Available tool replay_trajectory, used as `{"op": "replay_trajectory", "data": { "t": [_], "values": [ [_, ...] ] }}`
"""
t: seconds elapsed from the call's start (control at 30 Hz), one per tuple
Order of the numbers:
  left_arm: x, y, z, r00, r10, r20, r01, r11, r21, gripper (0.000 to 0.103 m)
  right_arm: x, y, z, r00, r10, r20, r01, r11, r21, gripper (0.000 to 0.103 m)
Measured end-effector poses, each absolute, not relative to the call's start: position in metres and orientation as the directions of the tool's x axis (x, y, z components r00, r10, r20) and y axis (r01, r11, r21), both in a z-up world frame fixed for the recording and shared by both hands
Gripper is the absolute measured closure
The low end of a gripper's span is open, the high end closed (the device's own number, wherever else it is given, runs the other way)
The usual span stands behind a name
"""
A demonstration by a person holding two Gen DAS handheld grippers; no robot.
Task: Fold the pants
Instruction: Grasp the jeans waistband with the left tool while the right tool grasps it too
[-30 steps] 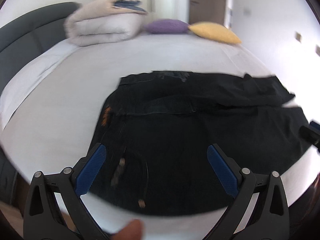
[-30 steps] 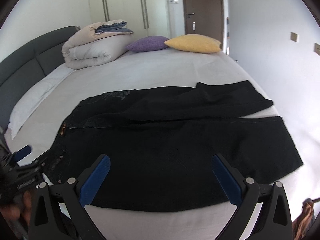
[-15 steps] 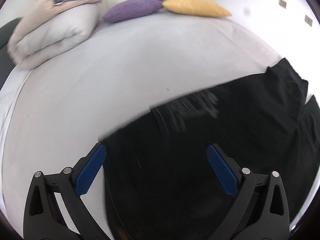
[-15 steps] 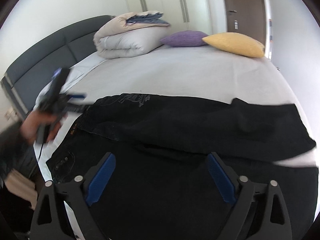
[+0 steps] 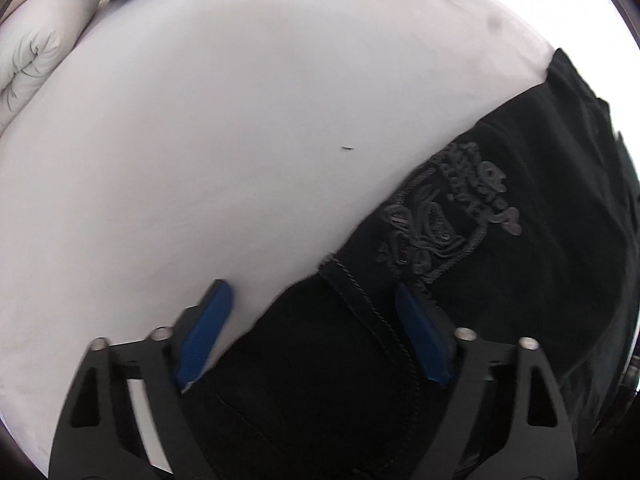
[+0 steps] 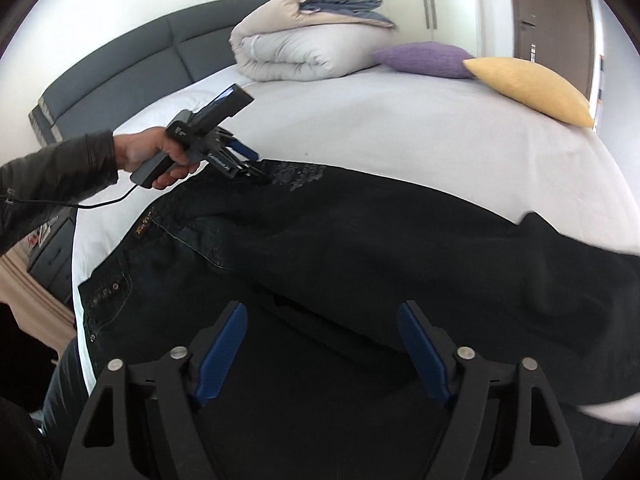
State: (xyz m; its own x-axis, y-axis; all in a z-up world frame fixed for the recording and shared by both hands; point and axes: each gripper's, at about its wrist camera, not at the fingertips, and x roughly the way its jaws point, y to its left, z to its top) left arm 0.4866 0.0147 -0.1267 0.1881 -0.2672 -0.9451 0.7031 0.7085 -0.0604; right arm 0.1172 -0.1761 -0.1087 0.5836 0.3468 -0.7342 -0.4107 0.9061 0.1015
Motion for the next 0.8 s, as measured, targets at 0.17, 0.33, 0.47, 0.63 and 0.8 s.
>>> {"op": "replay_trajectory", "data": {
  "t": [0.17, 0.33, 0.47, 0.63, 0.8],
  "values": [
    [0.483, 0.029, -0.109, 0.257, -0.270, -0.928, 0.685, 0.728, -0.023, 0.091, 0.142, -0.155, -0.104, 0.581, 0.354, -0.733, -0.451, 0.890, 0.072, 0.035],
    [0.446, 0.044, -0.084, 0.430, -0.253, -0.867, 0.674, 0.728, 0.122, 0.101, 0.165, -0.128, -0.088, 0.593, 0.353, -0.724, -0.500, 0.866, 0.014, 0.037],
    [0.405, 0.058, -0.066, 0.562, -0.249, -0.789, 0.646, 0.728, 0.230, 0.101, 0.188, -0.107, -0.075, 0.609, 0.340, -0.717, -0.519, 0.854, -0.037, 0.037],
    [0.358, 0.070, -0.047, 0.644, -0.283, -0.711, 0.607, 0.754, 0.250, 0.101, 0.220, -0.072, -0.073, 0.609, 0.285, -0.740, -0.573, 0.803, -0.162, 0.038],
    [0.357, 0.089, -0.048, 0.644, -0.311, -0.699, 0.606, 0.765, 0.218, 0.101, 0.252, -0.043, -0.090, 0.584, 0.180, -0.792, -0.632, 0.712, -0.305, 0.041]
  ]
}}
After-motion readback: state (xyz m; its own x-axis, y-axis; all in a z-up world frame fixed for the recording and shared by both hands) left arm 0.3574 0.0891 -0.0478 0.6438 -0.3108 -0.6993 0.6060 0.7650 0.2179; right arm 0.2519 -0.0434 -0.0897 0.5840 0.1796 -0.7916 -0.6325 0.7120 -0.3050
